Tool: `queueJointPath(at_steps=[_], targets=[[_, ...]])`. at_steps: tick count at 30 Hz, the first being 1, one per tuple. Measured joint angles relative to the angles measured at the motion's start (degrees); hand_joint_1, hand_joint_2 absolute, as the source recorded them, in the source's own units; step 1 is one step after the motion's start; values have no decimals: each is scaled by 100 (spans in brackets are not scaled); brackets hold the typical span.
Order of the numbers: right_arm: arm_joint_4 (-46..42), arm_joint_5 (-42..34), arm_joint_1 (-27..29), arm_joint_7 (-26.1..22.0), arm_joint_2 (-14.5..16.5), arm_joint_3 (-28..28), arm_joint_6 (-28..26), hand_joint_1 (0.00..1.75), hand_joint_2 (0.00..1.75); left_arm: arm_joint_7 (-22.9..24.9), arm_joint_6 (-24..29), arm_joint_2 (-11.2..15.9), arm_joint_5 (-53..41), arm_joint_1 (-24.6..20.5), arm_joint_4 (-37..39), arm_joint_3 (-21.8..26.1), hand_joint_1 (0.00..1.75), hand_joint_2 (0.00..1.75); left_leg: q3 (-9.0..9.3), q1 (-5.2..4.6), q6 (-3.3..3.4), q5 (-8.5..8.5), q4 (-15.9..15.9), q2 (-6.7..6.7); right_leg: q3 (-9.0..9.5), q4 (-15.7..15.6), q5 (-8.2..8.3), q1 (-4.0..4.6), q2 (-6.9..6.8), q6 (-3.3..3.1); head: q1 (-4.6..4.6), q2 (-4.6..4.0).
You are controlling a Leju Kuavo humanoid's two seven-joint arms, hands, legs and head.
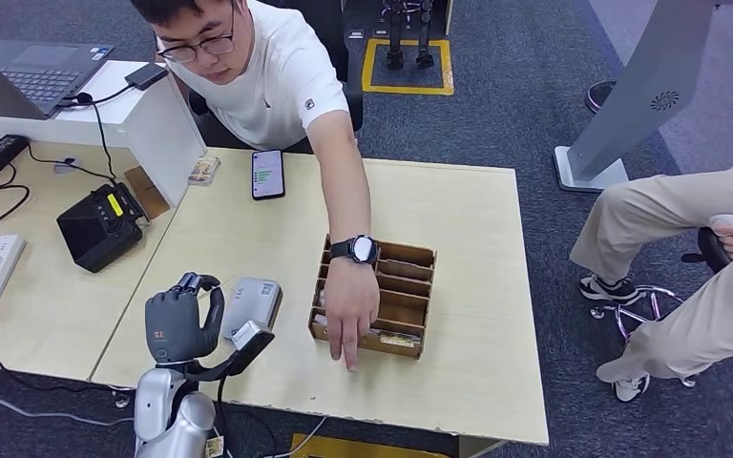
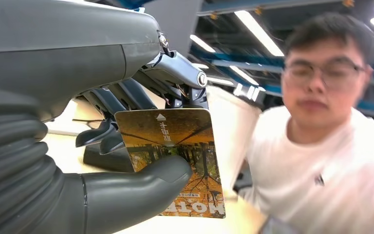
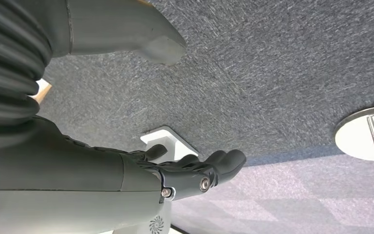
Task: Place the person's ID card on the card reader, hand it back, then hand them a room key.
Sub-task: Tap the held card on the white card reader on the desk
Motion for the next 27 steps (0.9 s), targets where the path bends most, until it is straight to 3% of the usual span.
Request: queueJointPath(at_steps=[11, 27], targets=[[-20, -11, 2, -67, 2, -1, 0, 0, 175, -48, 0, 15, -267, 69, 772, -177, 175, 175, 1, 0, 0, 0, 0, 2, 0, 0, 0, 0, 1, 0, 0, 0], [-20, -23, 4, -143, 4, -2, -1, 0, 175, 461, 11, 72, -401, 155, 1259, -683, 175, 175, 4, 0, 0, 0, 0, 1, 4, 0, 0, 0, 0, 0, -1, 0]])
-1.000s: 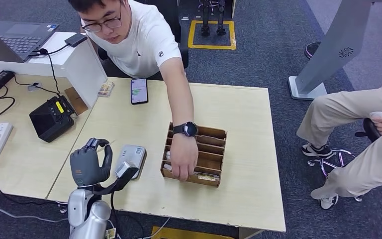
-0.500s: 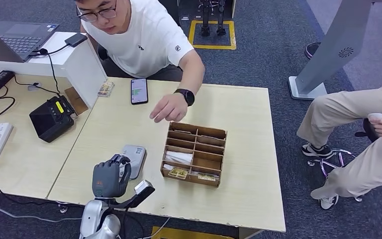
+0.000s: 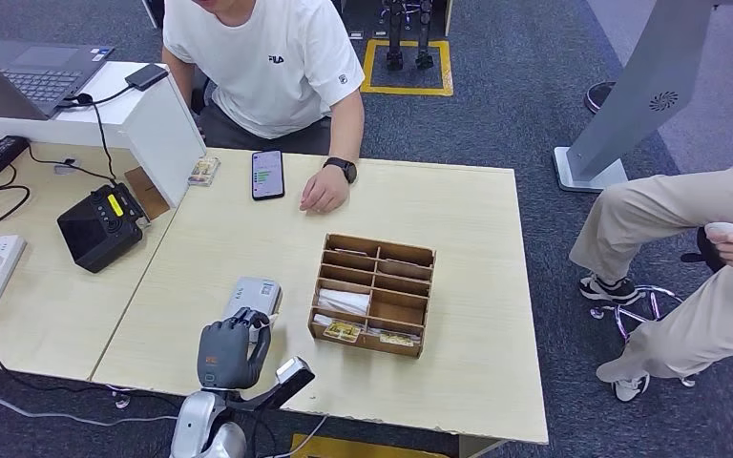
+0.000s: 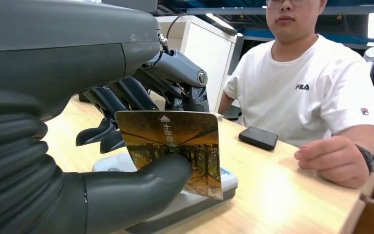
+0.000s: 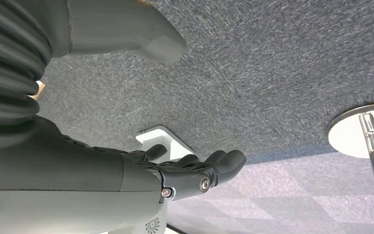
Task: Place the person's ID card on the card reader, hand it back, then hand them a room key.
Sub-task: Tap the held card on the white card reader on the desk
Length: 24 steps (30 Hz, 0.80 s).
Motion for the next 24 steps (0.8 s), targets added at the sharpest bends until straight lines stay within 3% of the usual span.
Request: queueJointPath(at_steps=[19, 24], targets=[[0, -10, 6, 71, 0, 0, 1, 0, 175, 172, -2, 24, 112, 108, 220, -360, 175, 175, 2, 0, 0, 0, 0, 0, 1, 0, 0, 0, 0, 0, 0, 0], [0, -109, 7, 69, 0, 0, 0, 0, 175, -1, -1, 18, 357, 109, 226, -367, 175, 175, 2, 0, 0, 0, 0, 0, 1, 0, 0, 0, 0, 0, 1, 0]])
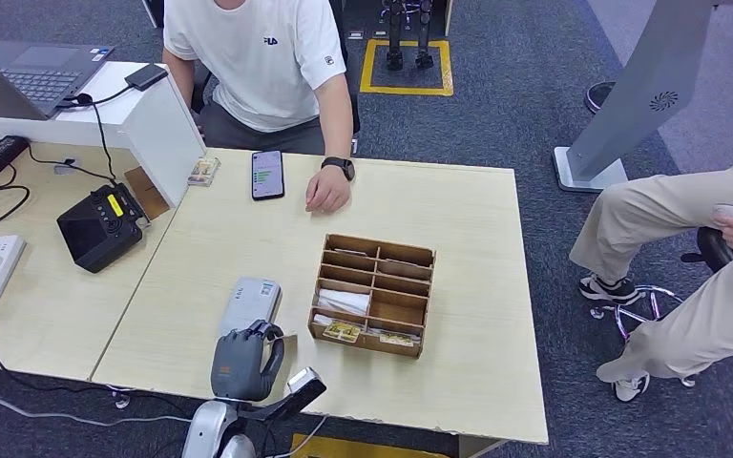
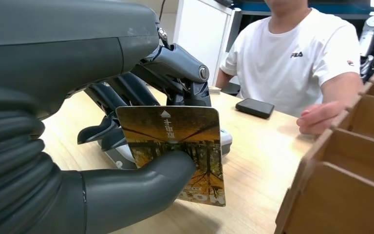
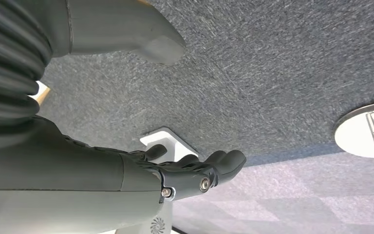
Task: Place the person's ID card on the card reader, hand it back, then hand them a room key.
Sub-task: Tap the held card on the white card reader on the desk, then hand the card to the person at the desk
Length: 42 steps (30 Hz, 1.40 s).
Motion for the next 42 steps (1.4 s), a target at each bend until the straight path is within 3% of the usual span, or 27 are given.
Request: queueJointPath(at_steps=[6, 10, 17, 25, 37, 42], targets=[[-9, -190, -1, 109, 0, 0, 1, 0, 175, -794, 0, -39, 1367, -1, 0, 19, 175, 175, 0, 0, 0, 0, 0, 1, -3, 0, 0, 0, 2, 0, 0, 0], [-32, -239, -1, 179, 0, 0, 0, 0, 175, -919, -13, -40, 2405, -27, -15, -114, 175, 175, 0, 0, 0, 0, 1, 3, -5, 0, 0, 0, 3, 0, 0, 0], [-51, -303, -2, 59, 0, 0, 0, 0, 175, -433, -166, 40, 3649, -244, -571, -997, 175, 175, -1, 0, 0, 1, 2, 1, -3, 0, 2, 0, 0, 0, 0, 0], [-50, -262, -9, -91, 3, 2, 1, 0, 175, 137, -148, 222, 4435, -1027, -938, -1800, 175, 175, 0, 1, -1, 5, 2, -6, 2, 1, 6, 1, -6, -4, 0, 0], [-38, -190, -15, -230, 9, 2, 0, 0, 175, 403, -231, 398, 4878, -1773, -922, -2094, 175, 175, -2, 0, -1, 6, 2, -5, -1, 1, 5, 0, -5, -4, 0, 0], [4, -185, -34, -313, 11, 2, 0, 0, 175, 668, -190, 473, 5065, -2282, -668, -2100, 175, 175, -2, 1, -3, 8, 2, -6, 0, 2, 8, 1, -6, -6, -1, 0]])
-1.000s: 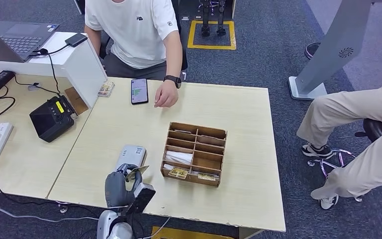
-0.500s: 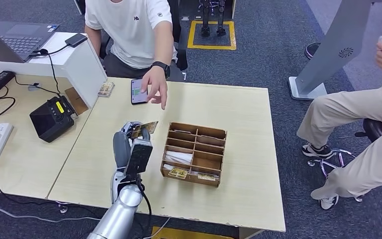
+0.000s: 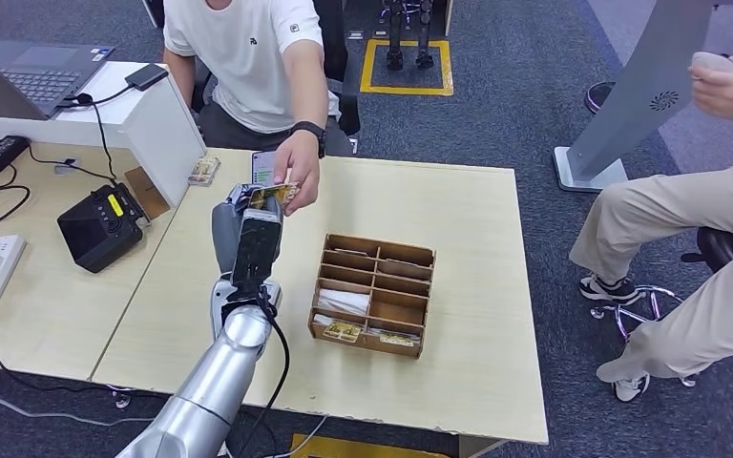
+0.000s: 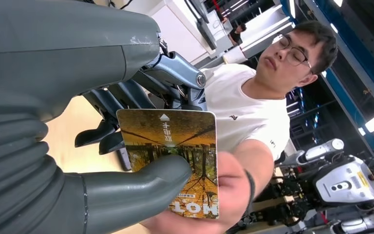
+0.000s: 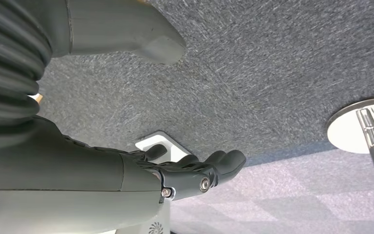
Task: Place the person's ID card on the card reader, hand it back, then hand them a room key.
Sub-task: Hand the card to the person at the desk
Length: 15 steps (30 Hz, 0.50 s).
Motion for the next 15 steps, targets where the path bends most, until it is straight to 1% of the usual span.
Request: queueJointPath(at_steps=[2, 3, 4, 6, 7, 8, 11, 15], targets=[[18, 2, -8, -20, 0, 0, 0, 0, 175, 62, 53, 32, 47, -223, 165, 0, 175, 175, 0, 0, -2, 2, 0, 0, 0, 1, 2, 0, 0, -3, 1, 0], [27, 2, -13, -27, 0, 0, 0, 0, 175, 81, 79, 47, 52, -328, 251, 0, 151, 175, 0, 1, -3, 2, 0, 0, 0, 1, 3, 0, 0, -4, 1, 0], [36, 2, -17, -32, 0, 0, 0, 0, 175, 95, 102, 60, 45, -427, 339, 1, 111, 175, 0, 1, -4, 3, 0, 0, 0, 1, 3, 1, 0, -4, 1, 0], [51, 8, -27, -46, 0, 0, 0, 0, 175, 132, 124, 76, 9, -608, 519, 1, 24, 175, 0, 1, -4, 3, 0, 0, 0, 1, 3, 1, 0, -4, 1, 0], [59, 13, -31, -60, 0, 1, 0, 0, 175, 157, 127, 81, -14, -687, 608, 1, 3, 175, 0, 1, -4, 3, 0, 0, 0, 1, 3, 1, 0, -4, 1, 0], [68, 20, -34, -76, 0, 1, 0, 0, 175, 185, 129, 84, -33, -761, 692, 0, 0, 175, 0, 1, -4, 3, 0, 0, 0, 1, 3, 1, 1, -4, 1, 0], [122, -48, -47, -134, 0, 2, 0, 0, 175, 222, 132, 84, -75, -925, 901, 1, 0, 175, 0, 0, -4, 3, 0, 0, 0, 1, 3, 0, 1, -3, 1, 0], [217, -126, -63, -191, 0, 2, 0, 0, 175, 171, 141, 82, -73, -1017, 1043, 5, 0, 175, 0, 0, -4, 3, 0, 0, 0, 1, 3, 0, 1, -3, 1, 0]])
